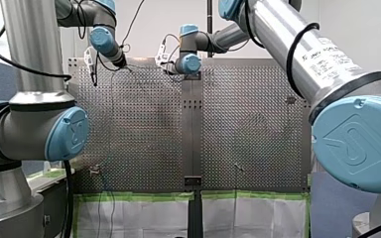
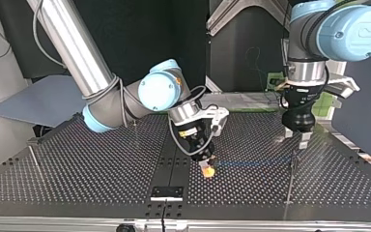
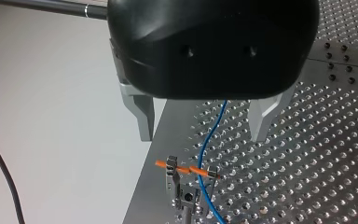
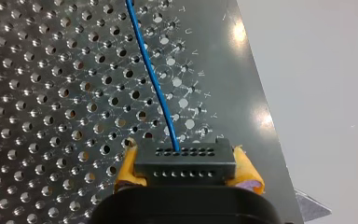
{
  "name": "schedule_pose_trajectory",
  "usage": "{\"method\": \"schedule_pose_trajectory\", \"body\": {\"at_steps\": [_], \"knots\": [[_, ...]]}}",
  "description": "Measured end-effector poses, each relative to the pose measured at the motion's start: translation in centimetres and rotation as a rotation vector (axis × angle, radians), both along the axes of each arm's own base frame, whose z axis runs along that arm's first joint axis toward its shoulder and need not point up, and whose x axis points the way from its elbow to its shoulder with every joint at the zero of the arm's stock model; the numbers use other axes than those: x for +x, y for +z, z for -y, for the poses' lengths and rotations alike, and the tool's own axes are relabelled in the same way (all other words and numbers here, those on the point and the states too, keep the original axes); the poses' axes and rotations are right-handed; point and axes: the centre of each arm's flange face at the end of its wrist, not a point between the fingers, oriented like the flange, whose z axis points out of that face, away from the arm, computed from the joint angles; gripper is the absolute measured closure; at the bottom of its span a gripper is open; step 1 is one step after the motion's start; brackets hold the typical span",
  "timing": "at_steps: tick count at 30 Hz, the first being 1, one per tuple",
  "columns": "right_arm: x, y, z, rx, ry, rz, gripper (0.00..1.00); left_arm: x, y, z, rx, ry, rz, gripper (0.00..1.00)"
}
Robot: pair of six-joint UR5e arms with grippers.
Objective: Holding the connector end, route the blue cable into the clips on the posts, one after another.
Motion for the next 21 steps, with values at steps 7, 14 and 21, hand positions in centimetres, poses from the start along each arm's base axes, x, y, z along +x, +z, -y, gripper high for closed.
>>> {"method": "schedule_pose_trajectory", "body": {"at_steps": [7, 14, 21], "knots": [[-0.12, 0.01, 0.18, 0.001, -0.003, 0.000, 1.00, 0.03, -0.07, 0.00, -0.003, 0.003, -0.002, 0.00], [-0.20, -0.02, 0.29, 0.001, -0.005, 0.000, 1.00, 0.07, -0.15, -0.03, -0.010, 0.005, -0.004, 0.00], [-0.35, -0.04, 0.53, 0.002, -0.008, 0.000, 1.00, 0.13, -0.30, -0.20, -0.015, 0.021, -0.010, 0.00]]}}
